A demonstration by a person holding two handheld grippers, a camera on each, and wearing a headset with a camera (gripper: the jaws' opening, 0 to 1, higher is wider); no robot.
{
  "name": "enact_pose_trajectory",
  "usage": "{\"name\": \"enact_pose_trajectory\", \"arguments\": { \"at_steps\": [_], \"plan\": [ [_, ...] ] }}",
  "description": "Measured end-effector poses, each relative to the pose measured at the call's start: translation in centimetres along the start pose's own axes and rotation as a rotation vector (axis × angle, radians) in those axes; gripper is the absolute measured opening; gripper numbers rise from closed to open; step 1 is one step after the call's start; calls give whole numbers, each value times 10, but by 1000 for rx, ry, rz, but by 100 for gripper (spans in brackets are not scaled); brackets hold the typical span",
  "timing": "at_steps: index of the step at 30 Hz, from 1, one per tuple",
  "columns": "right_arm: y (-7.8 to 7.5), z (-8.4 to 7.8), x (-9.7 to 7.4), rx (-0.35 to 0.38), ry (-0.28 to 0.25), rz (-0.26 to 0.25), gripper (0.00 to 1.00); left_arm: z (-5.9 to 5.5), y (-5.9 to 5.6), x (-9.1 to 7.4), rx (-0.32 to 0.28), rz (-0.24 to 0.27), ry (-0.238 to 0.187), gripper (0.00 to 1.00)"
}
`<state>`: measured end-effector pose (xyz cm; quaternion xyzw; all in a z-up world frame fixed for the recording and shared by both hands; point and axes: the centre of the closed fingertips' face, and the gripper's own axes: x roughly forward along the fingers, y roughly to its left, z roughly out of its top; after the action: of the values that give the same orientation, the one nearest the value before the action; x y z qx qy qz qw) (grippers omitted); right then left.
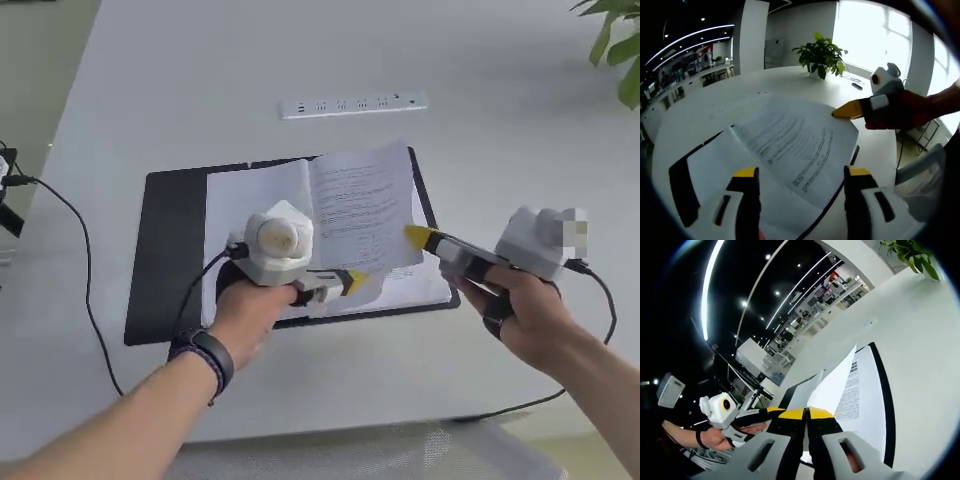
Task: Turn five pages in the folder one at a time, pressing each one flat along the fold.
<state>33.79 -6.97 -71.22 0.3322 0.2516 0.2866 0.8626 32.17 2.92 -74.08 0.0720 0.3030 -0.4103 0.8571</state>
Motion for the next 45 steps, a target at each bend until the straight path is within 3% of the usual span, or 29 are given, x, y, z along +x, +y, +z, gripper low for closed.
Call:
{"name": "enact_pose_trajectory", "arguments": {
  "at_steps": [6,18,32,45],
  "plan": [
    [29,2,16,-14,-7,56,0,-13,21,-27,14,42,-2,69],
    [73,-15,42,-45,46,139,0,-34,54,-76,-40,123,-22,70],
    [129,-35,82,-77,114,241,0,-59,71,-118,-76,181,-30,70],
    [152,-62,104,-100,194,286,0,-71,87,-147,-118,225,-53,70]
  ]
}}
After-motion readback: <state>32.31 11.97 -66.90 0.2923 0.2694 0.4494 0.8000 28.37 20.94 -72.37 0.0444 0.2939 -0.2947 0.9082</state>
